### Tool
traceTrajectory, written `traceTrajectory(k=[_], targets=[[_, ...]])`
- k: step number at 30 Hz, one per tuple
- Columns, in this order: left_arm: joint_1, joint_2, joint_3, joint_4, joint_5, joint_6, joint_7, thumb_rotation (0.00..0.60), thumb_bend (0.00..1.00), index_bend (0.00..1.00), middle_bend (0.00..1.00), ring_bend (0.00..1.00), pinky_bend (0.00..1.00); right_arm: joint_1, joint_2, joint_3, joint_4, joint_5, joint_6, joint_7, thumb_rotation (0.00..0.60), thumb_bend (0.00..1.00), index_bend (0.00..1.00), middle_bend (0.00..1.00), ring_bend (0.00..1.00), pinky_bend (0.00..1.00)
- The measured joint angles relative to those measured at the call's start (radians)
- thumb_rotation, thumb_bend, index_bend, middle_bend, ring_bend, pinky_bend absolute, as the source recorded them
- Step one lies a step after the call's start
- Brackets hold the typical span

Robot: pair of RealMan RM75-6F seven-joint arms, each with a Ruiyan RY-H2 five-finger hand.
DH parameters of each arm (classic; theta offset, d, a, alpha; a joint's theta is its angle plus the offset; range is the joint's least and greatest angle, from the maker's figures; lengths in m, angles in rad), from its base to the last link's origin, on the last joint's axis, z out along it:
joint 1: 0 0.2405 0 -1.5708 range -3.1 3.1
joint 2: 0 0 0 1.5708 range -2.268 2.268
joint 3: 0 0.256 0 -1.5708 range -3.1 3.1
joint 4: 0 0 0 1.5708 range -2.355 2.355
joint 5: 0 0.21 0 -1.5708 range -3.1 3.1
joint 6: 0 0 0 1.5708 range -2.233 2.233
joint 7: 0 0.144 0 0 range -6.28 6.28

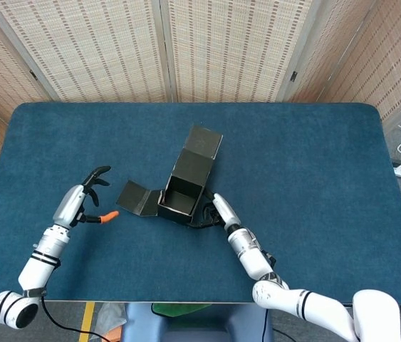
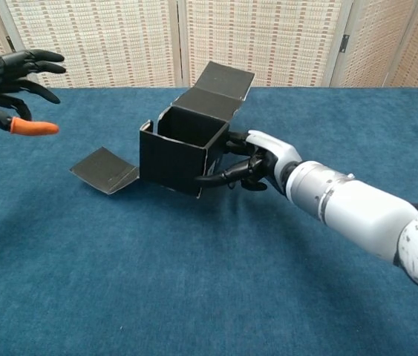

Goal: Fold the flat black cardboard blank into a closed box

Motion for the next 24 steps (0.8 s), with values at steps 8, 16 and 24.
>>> traceTrajectory(k=[8, 16, 24], targets=[[0.016, 0.054, 0.055, -0.024, 0.114, -0.037, -0.062, 0.6, 0.24, 0.57, 0.61, 0.67, 0.81, 0.01, 0.071, 0.065, -0.032, -0.018, -0.066, 0.194, 0.6, 0.35, 0.44, 0.52, 0.68, 1.0], [-0.074, 0.062, 0.176, 0.061, 0.304, -0.203, -0.226, 0.6, 0.25, 0.54, 0.56, 0.67, 0.77, -0.017, 0.179, 0.081, -0.152, -0.07, -0.118, 0.365, 0.6, 0.35, 0.44, 0.53, 0.68, 1.0], [-0.113, -0.031, 0.157, 0.157, 0.292, -0.225, -0.187, 0.6, 0.27, 0.42, 0.43, 0.64, 0.76, -0.054, 0.255, 0.042, -0.25, -0.165, -0.158, 0.518, 0.6, 0.35, 0.44, 0.52, 0.68, 1.0]])
